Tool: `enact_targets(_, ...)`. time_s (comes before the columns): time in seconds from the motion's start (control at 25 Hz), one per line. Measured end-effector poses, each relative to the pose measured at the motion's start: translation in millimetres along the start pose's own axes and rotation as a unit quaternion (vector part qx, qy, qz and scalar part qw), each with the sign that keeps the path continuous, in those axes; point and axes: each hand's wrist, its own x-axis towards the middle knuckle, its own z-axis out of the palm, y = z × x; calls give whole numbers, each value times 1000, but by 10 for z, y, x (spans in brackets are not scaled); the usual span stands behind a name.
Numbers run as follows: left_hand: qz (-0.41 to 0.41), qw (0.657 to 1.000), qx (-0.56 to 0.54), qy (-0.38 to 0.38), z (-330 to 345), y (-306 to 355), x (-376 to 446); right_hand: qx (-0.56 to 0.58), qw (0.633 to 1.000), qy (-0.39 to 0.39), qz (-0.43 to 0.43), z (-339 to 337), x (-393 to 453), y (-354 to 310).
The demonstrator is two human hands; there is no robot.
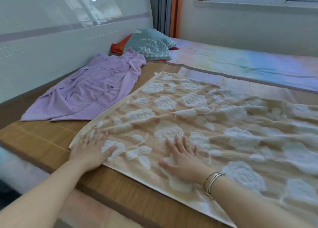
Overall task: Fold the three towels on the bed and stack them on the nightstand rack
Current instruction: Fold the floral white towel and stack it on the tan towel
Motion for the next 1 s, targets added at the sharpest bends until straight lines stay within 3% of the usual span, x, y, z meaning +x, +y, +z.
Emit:
enact_targets(0.2,-16,1000,-3,-19,-15,-202,-316,2,1000,-24,-15,14,-223,-186)
enact_targets(0.32,-27,998,-48,4,-82,-60,-420,13,1000,25,-1,-49,-446,-95)
enact_targets(0.48,85,991,-99,22,-41,604,-661,8,988,89,123,-92,-899,460)
enact_targets(0.6,169,983,-73,-9,102,1210,-904,-4,967,86,240,-99,-1345,992)
enact_targets(0.68,181,981,-52,-41,220,1478,-1009,11,954,67,291,-80,-1642,1254)
enact_targets(1.0,159,985,13,-64,324,1418,-1167,20,957,32,286,98,-2121,1272)
